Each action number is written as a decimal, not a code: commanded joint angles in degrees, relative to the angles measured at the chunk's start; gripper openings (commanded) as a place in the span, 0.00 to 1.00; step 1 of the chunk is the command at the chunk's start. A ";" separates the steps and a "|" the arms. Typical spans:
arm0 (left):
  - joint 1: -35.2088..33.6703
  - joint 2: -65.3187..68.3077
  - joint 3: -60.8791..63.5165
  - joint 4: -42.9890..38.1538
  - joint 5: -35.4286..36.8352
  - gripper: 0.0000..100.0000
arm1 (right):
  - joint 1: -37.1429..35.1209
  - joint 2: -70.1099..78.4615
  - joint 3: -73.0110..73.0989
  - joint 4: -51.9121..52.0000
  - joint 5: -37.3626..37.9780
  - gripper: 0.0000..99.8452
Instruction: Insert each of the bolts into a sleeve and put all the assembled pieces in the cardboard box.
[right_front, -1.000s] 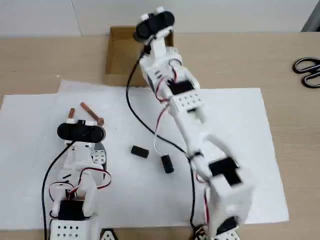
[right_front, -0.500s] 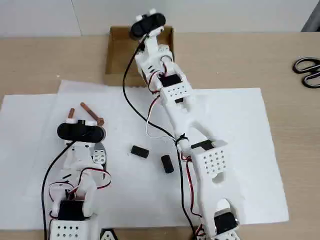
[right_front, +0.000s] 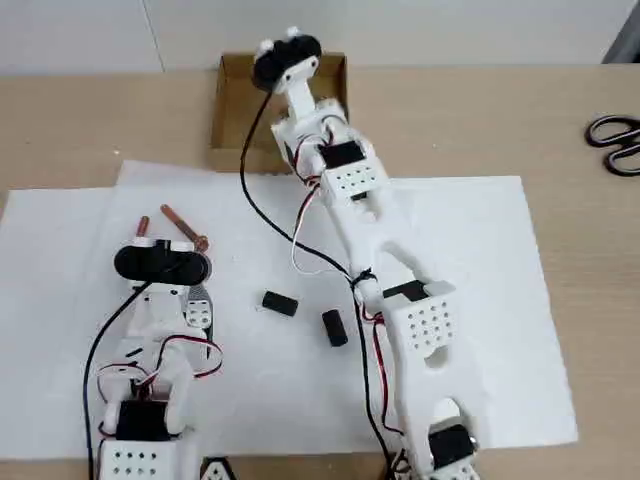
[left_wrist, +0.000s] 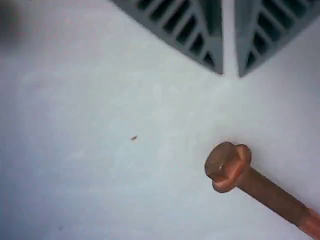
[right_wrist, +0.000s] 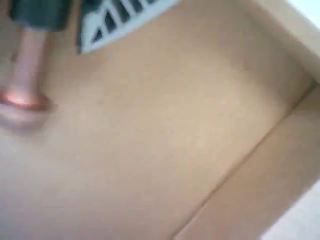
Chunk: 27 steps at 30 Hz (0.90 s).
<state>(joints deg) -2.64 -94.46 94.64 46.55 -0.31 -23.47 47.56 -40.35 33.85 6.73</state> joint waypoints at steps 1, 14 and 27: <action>0.26 -0.44 -0.22 -1.41 0.00 0.01 | 0.22 -5.23 -4.04 2.42 0.62 0.23; 0.26 -0.44 -0.22 -1.41 0.00 0.01 | -3.91 -20.26 -4.13 34.77 0.18 0.23; 0.26 -0.44 -0.22 -1.41 0.00 0.01 | -5.14 -29.93 -3.96 62.20 -8.44 0.23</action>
<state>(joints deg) -2.64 -94.46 94.64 46.55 -0.31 -28.13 21.80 -41.67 92.31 1.45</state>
